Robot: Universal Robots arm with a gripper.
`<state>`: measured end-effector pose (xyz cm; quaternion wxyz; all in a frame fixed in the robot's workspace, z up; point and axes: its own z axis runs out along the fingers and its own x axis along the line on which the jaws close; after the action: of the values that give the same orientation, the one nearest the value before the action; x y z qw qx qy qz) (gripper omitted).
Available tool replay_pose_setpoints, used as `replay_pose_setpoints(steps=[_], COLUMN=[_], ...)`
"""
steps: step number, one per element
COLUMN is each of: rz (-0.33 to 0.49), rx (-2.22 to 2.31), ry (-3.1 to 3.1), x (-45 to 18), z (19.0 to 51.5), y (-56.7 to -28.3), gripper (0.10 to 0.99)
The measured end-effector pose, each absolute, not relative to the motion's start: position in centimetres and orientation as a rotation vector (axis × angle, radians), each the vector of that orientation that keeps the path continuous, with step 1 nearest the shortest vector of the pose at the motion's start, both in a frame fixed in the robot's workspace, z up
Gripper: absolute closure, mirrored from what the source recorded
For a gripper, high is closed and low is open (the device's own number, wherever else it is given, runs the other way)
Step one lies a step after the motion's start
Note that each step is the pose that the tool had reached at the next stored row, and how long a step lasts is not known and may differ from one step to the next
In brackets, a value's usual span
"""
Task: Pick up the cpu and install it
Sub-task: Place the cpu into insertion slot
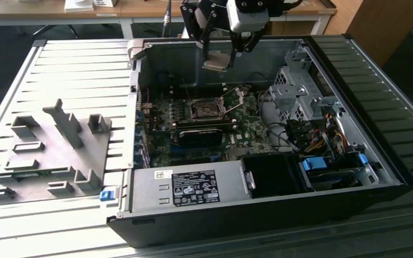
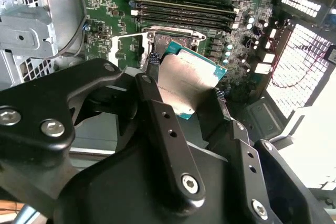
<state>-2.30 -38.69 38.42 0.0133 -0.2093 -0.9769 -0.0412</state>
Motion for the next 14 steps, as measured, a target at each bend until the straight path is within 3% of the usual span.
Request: replay_pose_setpoints(steps=[14], rz=[-0.129], rx=[-0.704], ry=[-3.033], x=[-2.30], z=[38.42], y=[-38.69], gripper=[0.549])
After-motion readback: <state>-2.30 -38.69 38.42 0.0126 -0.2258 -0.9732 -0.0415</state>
